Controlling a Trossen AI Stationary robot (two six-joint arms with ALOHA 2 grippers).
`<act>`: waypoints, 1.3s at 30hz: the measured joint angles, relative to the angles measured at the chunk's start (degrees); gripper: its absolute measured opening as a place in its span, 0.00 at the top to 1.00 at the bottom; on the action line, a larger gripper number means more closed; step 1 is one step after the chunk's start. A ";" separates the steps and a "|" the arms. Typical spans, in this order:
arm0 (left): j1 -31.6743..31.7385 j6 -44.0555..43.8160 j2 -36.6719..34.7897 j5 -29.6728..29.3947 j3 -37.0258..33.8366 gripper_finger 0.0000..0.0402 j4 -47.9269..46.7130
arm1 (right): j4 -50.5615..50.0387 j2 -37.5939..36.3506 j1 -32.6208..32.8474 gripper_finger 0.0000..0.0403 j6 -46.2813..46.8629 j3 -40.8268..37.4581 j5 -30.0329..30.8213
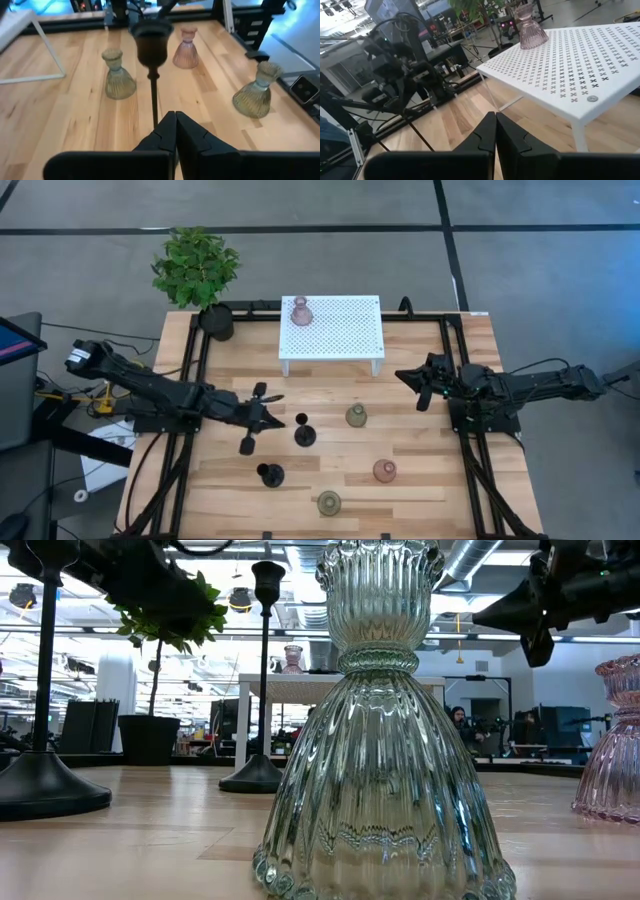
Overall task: Pick & Place candle stick holders
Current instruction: Put the top black candle holder on the shelf
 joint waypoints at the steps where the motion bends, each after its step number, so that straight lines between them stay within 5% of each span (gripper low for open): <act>1: 0.00 0.00 0.92 -0.32 0.01 0.99 0.39 | 0.00 0.00 0.00 1.00 0.00 0.00 -0.01; 21: 0.20 -3.04 6.87 -5.92 0.10 0.93 4.24 | -0.04 0.00 0.00 1.00 0.13 -0.02 -0.11; 39: 3.43 -6.33 19.12 -0.09 0.11 0.54 14.08 | -0.07 0.00 0.00 1.00 0.13 -0.04 -0.11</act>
